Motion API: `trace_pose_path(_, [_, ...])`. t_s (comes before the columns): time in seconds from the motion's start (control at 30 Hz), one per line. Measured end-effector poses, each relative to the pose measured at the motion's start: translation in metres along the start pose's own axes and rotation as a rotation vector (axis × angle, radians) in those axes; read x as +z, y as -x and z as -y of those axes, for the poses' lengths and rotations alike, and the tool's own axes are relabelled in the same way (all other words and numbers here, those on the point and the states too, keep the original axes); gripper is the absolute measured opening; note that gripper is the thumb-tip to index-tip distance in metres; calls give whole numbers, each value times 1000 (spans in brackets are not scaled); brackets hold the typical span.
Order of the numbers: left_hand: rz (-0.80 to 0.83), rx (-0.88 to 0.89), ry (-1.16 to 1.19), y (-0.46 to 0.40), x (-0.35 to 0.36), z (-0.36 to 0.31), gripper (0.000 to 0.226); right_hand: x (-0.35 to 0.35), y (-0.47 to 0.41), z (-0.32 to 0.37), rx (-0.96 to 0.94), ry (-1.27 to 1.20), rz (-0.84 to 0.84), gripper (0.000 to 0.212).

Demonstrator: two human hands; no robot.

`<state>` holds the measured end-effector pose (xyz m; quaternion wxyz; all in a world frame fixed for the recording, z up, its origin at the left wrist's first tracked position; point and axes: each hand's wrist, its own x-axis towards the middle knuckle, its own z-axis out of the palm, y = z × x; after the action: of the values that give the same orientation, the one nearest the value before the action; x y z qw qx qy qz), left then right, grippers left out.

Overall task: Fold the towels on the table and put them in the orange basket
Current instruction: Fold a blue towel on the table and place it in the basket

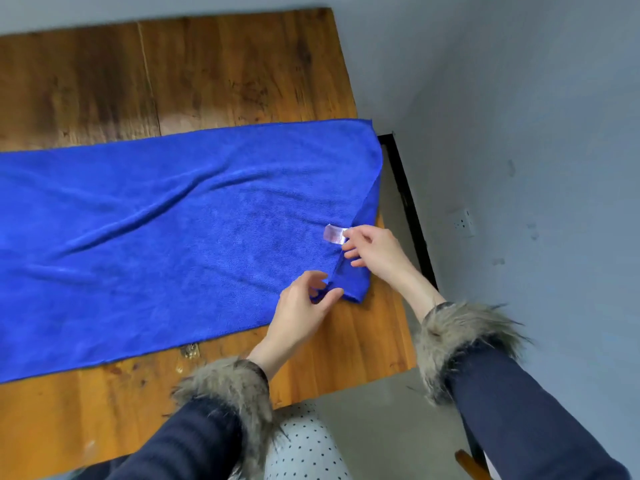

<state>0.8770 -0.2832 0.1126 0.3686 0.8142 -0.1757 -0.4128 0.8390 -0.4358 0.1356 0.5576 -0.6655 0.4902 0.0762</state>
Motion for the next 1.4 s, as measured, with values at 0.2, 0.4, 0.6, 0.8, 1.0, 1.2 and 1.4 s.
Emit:
trace_pose_path(0.2, [-27,-222,17,-21,11,-11,37,-14,-29,-3,-27,153,-205,22])
trace_pose_path(0.4, [116,-204,-51,-35,10,-19,10,-37,-75,28,-59,291,-415,34])
trace_pose_path(0.6, [220,-140,46,-41,-14,-15,15,-41,-119,67,64,242,-456,44])
trace_pose_path(0.8, [235,-161,135,-34,-49,-11,20,-24,-129,88,-2,135,-494,24])
trace_pose_path(1.0, [232,-133,154,-10,-110,-2,20,17,-96,127,-149,57,-353,22])
trace_pose_path(1.2, [262,-100,246,35,-202,20,20,95,-49,181,-321,95,-203,17])
trace_pose_path(1.4, [204,-47,342,80,-296,60,17,195,-6,235,-463,107,-94,21])
